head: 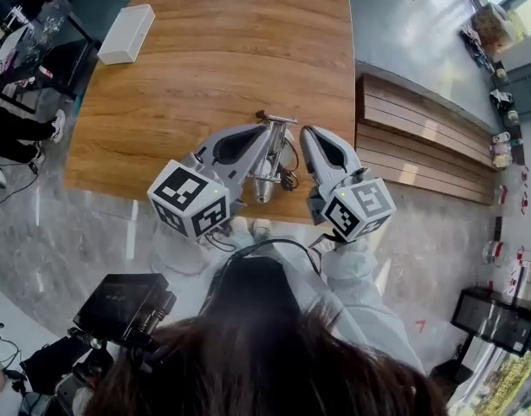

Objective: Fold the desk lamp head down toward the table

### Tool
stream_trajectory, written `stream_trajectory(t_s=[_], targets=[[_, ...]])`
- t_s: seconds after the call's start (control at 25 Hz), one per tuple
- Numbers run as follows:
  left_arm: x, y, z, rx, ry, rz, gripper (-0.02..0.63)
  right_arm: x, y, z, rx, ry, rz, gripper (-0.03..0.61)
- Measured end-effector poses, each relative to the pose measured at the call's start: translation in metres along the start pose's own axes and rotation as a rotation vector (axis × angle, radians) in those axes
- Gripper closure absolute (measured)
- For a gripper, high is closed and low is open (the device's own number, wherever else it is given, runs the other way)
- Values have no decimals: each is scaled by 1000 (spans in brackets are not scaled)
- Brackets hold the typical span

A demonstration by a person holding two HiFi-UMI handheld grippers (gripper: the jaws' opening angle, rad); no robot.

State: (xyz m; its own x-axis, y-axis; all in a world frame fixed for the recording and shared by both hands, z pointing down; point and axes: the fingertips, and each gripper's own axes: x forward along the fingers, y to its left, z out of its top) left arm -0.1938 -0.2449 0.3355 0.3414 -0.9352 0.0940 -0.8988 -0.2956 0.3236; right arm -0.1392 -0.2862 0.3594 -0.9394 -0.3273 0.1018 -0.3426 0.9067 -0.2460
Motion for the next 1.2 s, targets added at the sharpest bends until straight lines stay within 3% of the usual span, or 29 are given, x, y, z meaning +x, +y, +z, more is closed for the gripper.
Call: stream_trajectory(t_s=[0.12,0.28,1.2], targets=[[5,-6,8,67,-18,58,611,0,15,17,-46,-26,-8,577],[12,-11,3,81,4,54,611,2,26,21,-132,-30,-19,578],[11,5,9,95,0,121,611,5,17,19,-142,-5,-9,578]])
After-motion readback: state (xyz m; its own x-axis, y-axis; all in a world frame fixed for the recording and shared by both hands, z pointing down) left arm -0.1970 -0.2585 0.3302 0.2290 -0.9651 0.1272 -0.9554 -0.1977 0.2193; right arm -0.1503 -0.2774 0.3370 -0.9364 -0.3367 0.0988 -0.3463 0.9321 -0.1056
